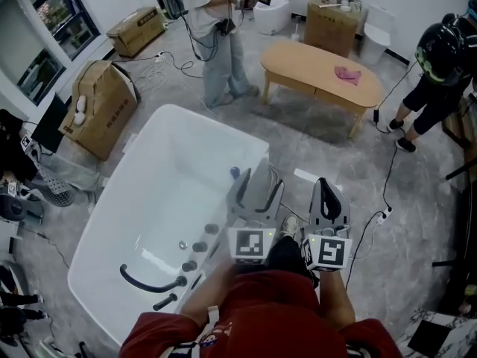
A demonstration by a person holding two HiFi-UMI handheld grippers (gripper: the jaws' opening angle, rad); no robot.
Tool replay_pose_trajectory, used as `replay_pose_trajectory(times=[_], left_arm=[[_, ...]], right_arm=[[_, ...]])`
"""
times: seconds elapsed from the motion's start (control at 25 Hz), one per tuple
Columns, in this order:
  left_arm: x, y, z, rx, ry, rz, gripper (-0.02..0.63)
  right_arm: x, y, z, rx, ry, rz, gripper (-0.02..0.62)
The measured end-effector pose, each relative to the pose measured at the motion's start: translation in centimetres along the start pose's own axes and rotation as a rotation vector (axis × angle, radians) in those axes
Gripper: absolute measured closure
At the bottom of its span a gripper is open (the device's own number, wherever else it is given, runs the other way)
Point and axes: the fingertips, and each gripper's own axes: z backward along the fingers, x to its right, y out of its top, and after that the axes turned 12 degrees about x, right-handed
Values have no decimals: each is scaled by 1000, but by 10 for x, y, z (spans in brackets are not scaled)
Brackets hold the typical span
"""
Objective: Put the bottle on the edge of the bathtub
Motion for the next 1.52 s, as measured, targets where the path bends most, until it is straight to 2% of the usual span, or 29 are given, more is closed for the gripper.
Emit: replay_pose_trajectory(times=[0.16, 0.32, 0.48, 0.64, 0.92, 1.16, 1.52], left_arm=[[1, 3, -2, -4, -15, -24, 348], [2, -4, -2, -21, -29, 4, 368], [4, 1, -6, -14, -28, 25, 429], [3, 2, -9, -13, -57, 4, 484], [1, 4, -7, 10, -47, 57, 588], [-1, 6, -7, 26, -22, 63, 591], [7, 5, -5, 41, -36, 52, 591]], right_arm=[[0, -1, -1, -3, -3, -5, 583], [-2, -2, -4, -5, 2, -1, 583], [-1, -2, -7, -3, 3, 2, 583], [-3, -1, -9, -6, 5, 4, 583], [-7, -3, -12, -15, 19, 6, 583], [-8, -3, -14, -22, 37, 41, 583], [-6, -4, -11, -23, 38, 46, 583]])
